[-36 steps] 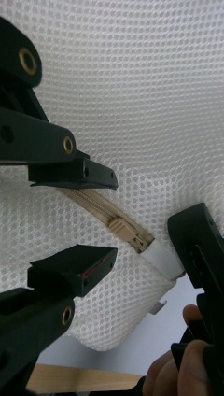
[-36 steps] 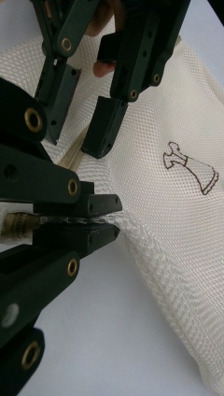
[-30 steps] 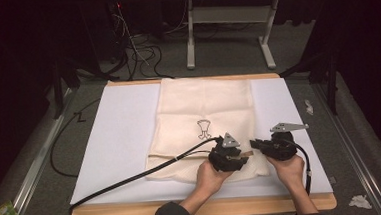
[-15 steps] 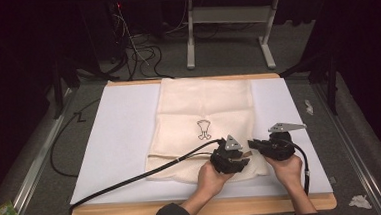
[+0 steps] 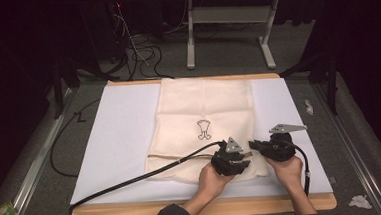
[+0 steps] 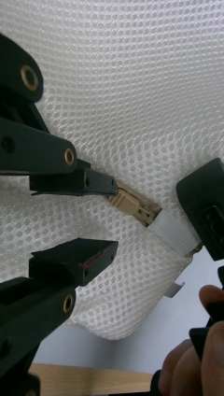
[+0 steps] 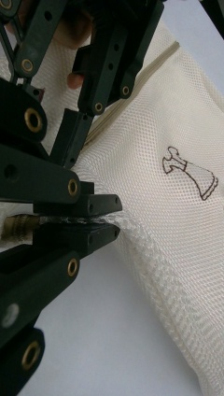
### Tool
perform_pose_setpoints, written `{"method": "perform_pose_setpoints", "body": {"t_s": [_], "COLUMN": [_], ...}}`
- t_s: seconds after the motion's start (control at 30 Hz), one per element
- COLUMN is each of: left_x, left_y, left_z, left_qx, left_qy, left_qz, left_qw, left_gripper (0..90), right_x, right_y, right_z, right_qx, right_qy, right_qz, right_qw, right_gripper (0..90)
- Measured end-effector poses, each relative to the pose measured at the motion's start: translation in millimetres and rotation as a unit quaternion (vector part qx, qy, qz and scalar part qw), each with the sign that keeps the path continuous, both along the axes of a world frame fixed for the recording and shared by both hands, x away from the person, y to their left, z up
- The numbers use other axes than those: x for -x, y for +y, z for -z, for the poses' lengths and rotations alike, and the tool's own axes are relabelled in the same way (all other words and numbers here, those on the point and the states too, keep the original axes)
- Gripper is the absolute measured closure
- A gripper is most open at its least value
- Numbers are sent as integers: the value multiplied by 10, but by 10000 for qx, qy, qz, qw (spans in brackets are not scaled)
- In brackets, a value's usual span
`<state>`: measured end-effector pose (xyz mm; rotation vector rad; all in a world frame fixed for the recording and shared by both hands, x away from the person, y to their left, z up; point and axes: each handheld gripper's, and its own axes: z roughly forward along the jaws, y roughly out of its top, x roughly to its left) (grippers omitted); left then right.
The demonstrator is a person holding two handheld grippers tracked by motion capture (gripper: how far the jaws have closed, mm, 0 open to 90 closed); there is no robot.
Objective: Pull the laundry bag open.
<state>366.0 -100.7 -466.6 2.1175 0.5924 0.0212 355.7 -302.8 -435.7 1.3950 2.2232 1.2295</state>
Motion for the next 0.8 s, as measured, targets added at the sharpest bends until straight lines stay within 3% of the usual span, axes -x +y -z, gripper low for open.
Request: {"method": "perform_pose_setpoints", "body": {"t_s": [0.13,0.3,0.47,0.6,0.8], "left_x": [-22,-64,-92,-104,-55], "left_y": [2,-2,-6,-4,4], "left_z": [-28,10,9,9,15], "left_qx": [40,-110,12,186,146], "left_qy": [23,197,277,250,3], "left_qz": [-91,-142,-136,-24,93], "left_qw": [9999,9996,9995,9995,9998], "left_gripper": [668,648,633,651,689], "right_x": [0,3,-1,6,5], "right_y": [-12,22,59,56,40], "right_z": [-7,-14,-30,-43,-28], "right_qx": [-29,-5,-10,-25,-8], "right_qy": [-27,-48,-65,-45,-42], "right_qz": [-30,-70,-100,-90,-109], "right_qw": [10000,10000,9999,9999,9999], "right_gripper": [875,875,875,875,875]}}
